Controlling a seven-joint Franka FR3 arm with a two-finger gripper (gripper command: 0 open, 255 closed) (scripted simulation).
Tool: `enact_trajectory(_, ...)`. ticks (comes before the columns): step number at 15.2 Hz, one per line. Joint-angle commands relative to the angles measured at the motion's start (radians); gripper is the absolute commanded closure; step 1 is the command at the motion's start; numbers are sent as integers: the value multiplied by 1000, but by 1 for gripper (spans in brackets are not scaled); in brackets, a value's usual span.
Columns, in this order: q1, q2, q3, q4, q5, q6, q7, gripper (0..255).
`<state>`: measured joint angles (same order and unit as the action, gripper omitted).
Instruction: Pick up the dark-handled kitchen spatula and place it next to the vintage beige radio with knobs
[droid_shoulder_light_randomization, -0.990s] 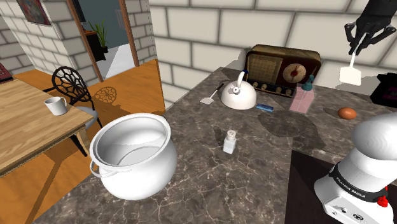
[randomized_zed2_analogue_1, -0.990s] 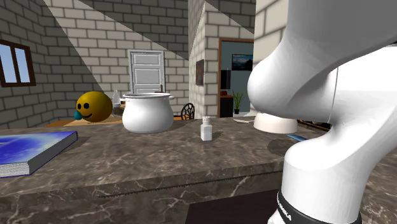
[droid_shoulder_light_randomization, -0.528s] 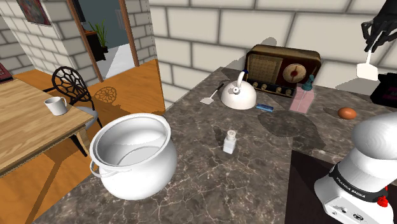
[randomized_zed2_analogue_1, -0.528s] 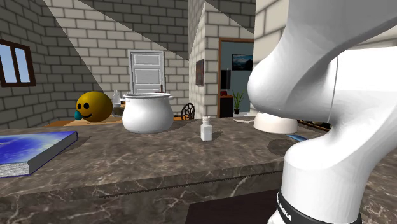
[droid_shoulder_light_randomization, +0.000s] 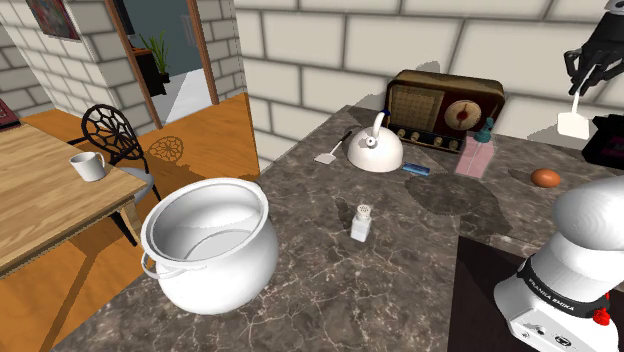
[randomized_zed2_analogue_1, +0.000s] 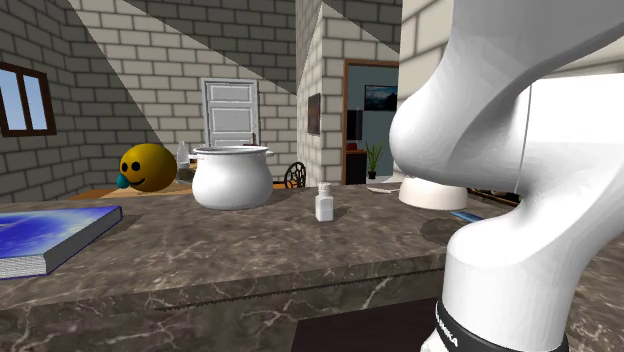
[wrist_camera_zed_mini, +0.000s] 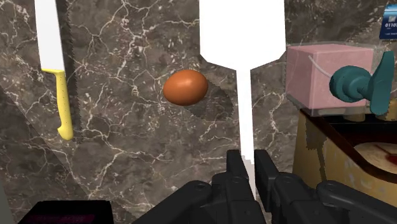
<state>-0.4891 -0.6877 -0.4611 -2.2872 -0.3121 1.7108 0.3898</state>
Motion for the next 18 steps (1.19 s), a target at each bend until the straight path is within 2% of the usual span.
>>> enact_trajectory(1, -2, -2, -5, -27, -5, 25, 3, 255)
enact_trajectory(18, -20, 10, -66, -241, -55, 252, 19, 255)
